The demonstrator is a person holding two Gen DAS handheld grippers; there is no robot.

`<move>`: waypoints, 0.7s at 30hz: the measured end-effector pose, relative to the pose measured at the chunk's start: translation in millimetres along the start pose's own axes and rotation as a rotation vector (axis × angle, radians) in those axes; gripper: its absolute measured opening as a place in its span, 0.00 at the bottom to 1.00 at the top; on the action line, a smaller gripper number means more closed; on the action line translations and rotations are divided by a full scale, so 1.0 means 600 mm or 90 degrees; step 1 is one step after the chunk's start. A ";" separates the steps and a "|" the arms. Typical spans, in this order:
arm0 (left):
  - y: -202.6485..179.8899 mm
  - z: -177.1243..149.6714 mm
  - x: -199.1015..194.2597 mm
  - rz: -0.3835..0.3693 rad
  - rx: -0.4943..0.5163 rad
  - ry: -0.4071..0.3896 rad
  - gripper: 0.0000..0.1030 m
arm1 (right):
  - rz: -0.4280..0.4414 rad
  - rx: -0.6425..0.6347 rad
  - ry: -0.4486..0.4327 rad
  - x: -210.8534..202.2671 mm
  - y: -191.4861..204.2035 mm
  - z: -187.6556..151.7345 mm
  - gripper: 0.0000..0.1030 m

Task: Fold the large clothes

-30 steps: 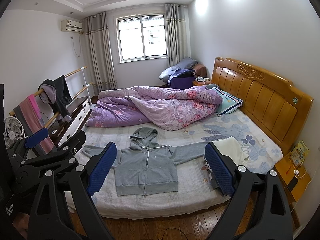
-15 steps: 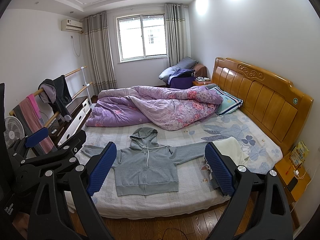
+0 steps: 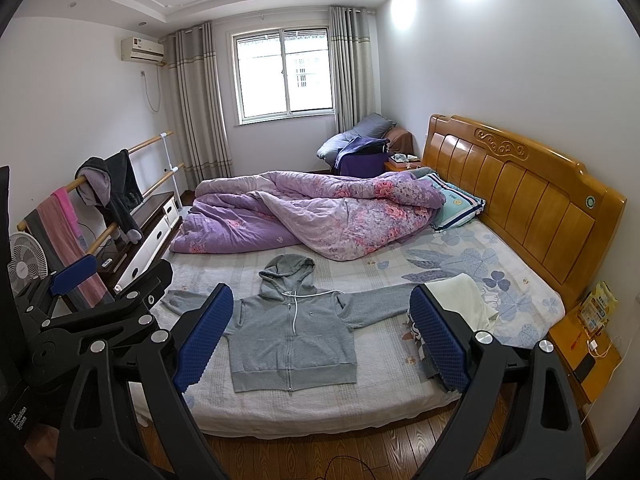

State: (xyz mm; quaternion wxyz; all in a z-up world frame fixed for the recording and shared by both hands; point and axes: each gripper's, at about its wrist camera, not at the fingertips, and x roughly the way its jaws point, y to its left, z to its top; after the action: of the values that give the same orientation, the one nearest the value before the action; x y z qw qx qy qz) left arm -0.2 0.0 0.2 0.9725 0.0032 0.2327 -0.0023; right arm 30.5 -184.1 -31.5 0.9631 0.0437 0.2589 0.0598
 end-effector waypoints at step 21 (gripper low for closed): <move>-0.001 0.000 0.000 -0.002 -0.001 0.002 0.95 | -0.001 0.000 0.001 -0.002 -0.004 -0.002 0.84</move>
State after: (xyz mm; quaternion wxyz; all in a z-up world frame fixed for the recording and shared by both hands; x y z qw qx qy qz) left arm -0.4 -0.4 0.4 0.9722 0.0024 0.2341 -0.0034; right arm 28.7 -186.6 -32.3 0.9628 0.0432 0.2600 0.0589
